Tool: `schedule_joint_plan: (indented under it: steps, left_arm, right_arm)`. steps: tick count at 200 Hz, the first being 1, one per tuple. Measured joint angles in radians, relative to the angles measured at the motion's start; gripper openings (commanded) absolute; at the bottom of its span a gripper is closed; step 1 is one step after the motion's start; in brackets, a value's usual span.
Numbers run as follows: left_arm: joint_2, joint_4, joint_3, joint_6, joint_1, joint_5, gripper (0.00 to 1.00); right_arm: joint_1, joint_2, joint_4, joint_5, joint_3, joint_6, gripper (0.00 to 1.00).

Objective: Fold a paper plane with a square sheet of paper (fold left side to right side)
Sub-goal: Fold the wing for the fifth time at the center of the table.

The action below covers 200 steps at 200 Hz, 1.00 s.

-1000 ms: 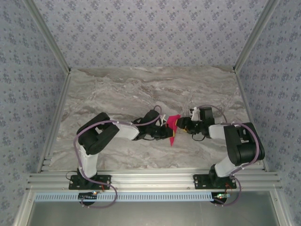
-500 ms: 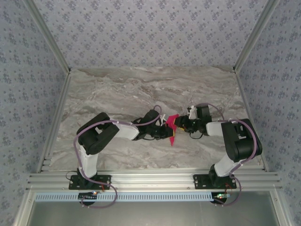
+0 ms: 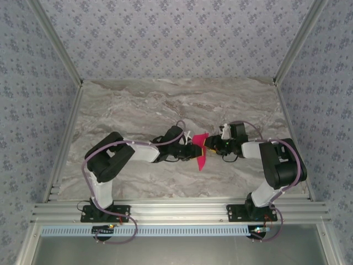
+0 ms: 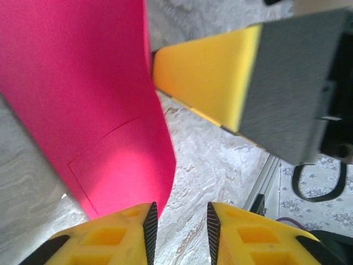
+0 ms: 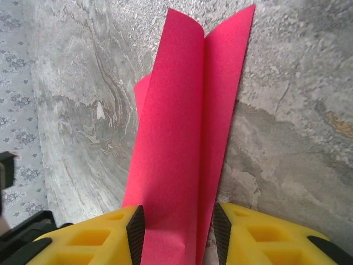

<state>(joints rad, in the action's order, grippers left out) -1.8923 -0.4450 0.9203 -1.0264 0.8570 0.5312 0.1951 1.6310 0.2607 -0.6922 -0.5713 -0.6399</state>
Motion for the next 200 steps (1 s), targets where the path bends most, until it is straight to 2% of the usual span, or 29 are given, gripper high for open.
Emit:
schedule_joint_plan:
  steps: [38, 111, 200]
  left_arm:
    - [0.016, 0.000, -0.008, 0.003, -0.043, 0.000, 0.41]
    - [-0.042, 0.006, 0.072, 0.003, -0.081, 0.015, 0.41]
    - [-0.111, 0.006, 0.119, -0.004, -0.081, 0.041, 0.34]
  right_arm:
    - [0.000, 0.000, -0.003, 0.000, -0.002, 0.004, 0.42]
    - [0.000, 0.002, -0.010, -0.001, -0.006, 0.005, 0.42]
    - [0.000, 0.002, -0.019, -0.001, -0.010, 0.011, 0.42]
